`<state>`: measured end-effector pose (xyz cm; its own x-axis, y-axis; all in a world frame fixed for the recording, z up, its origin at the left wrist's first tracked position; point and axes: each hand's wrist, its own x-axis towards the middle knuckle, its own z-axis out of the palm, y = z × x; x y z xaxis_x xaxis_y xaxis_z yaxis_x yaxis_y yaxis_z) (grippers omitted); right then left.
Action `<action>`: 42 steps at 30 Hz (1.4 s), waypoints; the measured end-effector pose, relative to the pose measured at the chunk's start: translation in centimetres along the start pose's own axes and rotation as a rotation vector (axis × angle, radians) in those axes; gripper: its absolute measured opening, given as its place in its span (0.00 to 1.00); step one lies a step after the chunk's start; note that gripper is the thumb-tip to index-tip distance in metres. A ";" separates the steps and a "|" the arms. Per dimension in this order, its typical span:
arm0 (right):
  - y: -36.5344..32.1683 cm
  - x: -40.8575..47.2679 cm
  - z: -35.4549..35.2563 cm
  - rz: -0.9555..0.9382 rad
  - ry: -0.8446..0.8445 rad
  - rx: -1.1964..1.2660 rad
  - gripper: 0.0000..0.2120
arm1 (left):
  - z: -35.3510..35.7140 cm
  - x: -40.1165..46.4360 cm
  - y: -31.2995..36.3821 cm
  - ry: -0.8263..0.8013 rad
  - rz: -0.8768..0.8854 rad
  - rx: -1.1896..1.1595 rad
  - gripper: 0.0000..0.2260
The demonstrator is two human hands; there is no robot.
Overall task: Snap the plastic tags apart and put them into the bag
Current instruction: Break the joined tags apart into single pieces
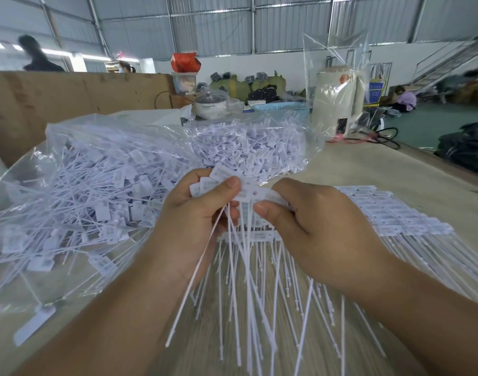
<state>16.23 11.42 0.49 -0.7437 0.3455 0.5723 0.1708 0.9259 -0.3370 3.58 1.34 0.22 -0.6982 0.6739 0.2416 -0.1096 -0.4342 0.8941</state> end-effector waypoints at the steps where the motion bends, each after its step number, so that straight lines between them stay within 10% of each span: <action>1: -0.2 0.0 0.1 0.004 0.009 0.003 0.17 | 0.0 -0.1 0.0 0.005 -0.002 -0.012 0.03; 15: -1.6 -0.4 0.5 0.049 0.072 -0.078 0.18 | 0.4 -0.1 -0.2 0.062 -0.126 -0.150 0.19; 28: -1.5 -0.7 0.8 -0.095 0.288 -0.116 0.16 | -0.2 -0.1 -0.4 -0.043 -0.149 -0.137 0.05; 32: -1.5 -0.5 0.6 -0.148 0.330 -0.120 0.15 | -0.1 0.0 0.2 -0.141 -0.186 -0.075 0.15; 42: -0.8 -0.1 0.0 -0.218 0.117 -0.278 0.12 | -0.6 0.7 0.5 -0.092 -0.297 0.064 0.09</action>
<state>16.22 10.66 0.71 -0.7062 0.1357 0.6949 0.1976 0.9802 0.0093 2.65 1.23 0.57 -0.5750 0.8182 -0.0035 -0.2526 -0.1735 0.9519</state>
